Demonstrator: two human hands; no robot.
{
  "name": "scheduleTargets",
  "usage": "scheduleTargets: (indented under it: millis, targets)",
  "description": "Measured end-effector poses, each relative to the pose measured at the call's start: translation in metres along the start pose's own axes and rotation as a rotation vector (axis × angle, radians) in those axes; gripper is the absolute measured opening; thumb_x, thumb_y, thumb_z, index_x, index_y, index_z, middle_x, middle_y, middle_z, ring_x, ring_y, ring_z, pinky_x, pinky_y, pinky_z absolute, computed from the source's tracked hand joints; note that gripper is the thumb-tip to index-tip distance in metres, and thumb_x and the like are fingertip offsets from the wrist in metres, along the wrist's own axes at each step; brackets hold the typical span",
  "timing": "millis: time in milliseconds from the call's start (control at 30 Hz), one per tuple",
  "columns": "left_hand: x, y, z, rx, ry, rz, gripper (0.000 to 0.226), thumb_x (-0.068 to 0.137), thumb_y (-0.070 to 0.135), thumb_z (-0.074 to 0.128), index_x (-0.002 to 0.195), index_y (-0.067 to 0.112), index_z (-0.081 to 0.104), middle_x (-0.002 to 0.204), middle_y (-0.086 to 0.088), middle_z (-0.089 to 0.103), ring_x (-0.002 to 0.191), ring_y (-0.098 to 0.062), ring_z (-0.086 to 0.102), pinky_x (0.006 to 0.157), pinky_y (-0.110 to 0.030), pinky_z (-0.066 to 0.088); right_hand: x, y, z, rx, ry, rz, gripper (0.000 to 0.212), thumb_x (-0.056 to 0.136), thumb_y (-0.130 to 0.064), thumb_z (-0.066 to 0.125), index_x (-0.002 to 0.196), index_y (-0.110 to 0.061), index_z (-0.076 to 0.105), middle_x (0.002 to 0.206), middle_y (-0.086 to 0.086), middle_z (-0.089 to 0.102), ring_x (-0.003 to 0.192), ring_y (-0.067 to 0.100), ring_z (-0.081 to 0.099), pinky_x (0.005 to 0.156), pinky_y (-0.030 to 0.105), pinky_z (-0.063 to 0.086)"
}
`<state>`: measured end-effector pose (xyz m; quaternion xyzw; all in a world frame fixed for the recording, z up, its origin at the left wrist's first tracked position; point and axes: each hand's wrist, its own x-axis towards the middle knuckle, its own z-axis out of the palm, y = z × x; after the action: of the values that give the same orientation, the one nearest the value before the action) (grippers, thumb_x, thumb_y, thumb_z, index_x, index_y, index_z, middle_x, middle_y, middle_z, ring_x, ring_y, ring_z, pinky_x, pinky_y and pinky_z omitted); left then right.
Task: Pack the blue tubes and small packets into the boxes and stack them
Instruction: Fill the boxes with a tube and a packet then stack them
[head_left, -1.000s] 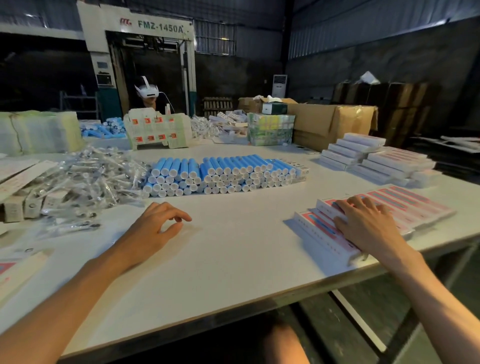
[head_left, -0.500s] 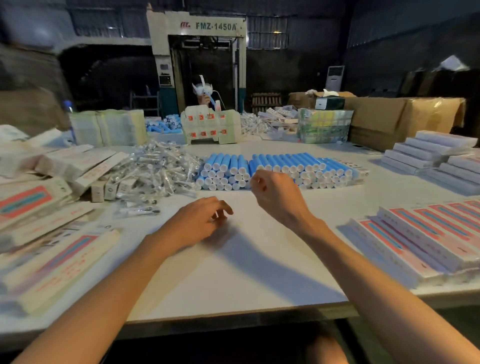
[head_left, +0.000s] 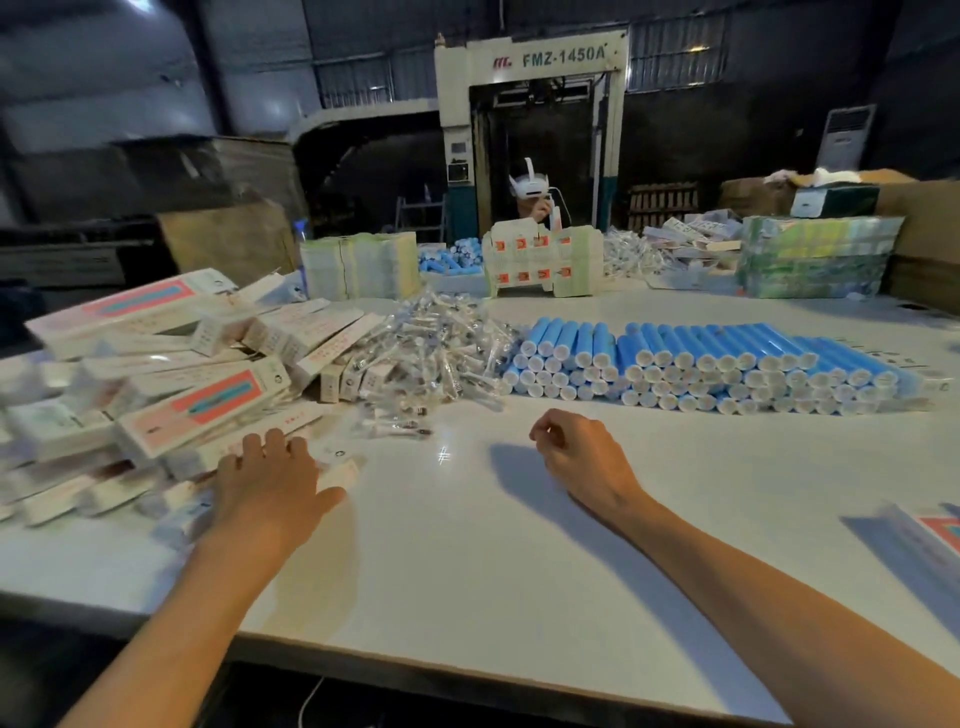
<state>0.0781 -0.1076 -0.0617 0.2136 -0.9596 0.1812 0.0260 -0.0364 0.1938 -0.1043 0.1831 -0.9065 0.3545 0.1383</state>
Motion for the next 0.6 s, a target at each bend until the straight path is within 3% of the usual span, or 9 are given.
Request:
scheduleTargets:
  millis: [200,300,400,467,533,600]
  targets:
    - [-0.007,0.002,0.014,0.053,0.123,-0.017,0.067,0.105,0.071,0.029,0.145,0.02,0.045,0.144,-0.008,0.047,0.129,-0.027,0.05,0.104,-0.035,0.047,0.001,0.001,0.0,0.011,-0.031,-0.028,0.017,0.095,-0.018,0.055,0.097,-0.023,0.071,0.075,-0.013,0.064,0.077,0.019,0.065,0.07,0.035,0.05]
    - [-0.01,0.008,0.007,-0.048,0.139,0.014,0.061,0.107,0.065,0.026,0.147,0.021,0.041,0.138,-0.007,0.047,0.123,-0.029,0.056,0.099,-0.039,0.051,0.0,0.001,0.0,0.02,-0.032,-0.029,0.017,0.096,-0.018,0.055,0.099,-0.021,0.071,0.075,-0.013,0.063,0.079,0.02,0.065,0.072,0.035,0.05]
    - [-0.005,0.017,-0.013,-0.429,0.186,0.078,0.06,0.105,0.063,0.026,0.147,0.024,0.045,0.138,-0.008,0.046,0.117,-0.039,0.06,0.092,-0.05,0.053,0.0,0.0,-0.001,0.043,-0.022,-0.031,0.018,0.096,-0.016,0.054,0.1,-0.019,0.071,0.077,-0.012,0.063,0.081,0.021,0.065,0.075,0.036,0.052]
    - [0.005,0.029,-0.029,-0.741,0.268,0.163,0.052,0.108,0.059,0.03,0.144,0.026,0.051,0.139,-0.004,0.051,0.116,-0.039,0.06,0.09,-0.05,0.05,0.0,-0.001,-0.001,0.043,-0.013,-0.042,0.018,0.097,-0.015,0.054,0.101,-0.018,0.072,0.078,-0.012,0.063,0.082,0.021,0.065,0.076,0.036,0.051]
    - [0.016,0.047,-0.047,-1.008,0.331,0.258,0.043,0.112,0.052,0.032,0.137,0.026,0.054,0.127,0.0,0.06,0.108,-0.029,0.061,0.087,-0.05,0.051,-0.001,-0.003,-0.001,0.039,0.005,-0.05,0.017,0.098,-0.016,0.055,0.103,-0.018,0.072,0.082,-0.012,0.064,0.084,0.02,0.065,0.078,0.038,0.052]
    - [0.027,0.071,-0.059,-1.236,0.341,0.303,0.038,0.113,0.051,0.032,0.123,0.026,0.058,0.104,-0.002,0.07,0.09,-0.028,0.067,0.072,-0.045,0.054,0.0,-0.005,-0.003,0.064,0.041,-0.033,0.017,0.1,-0.018,0.055,0.104,-0.018,0.071,0.087,-0.011,0.067,0.086,0.019,0.066,0.08,0.04,0.053]
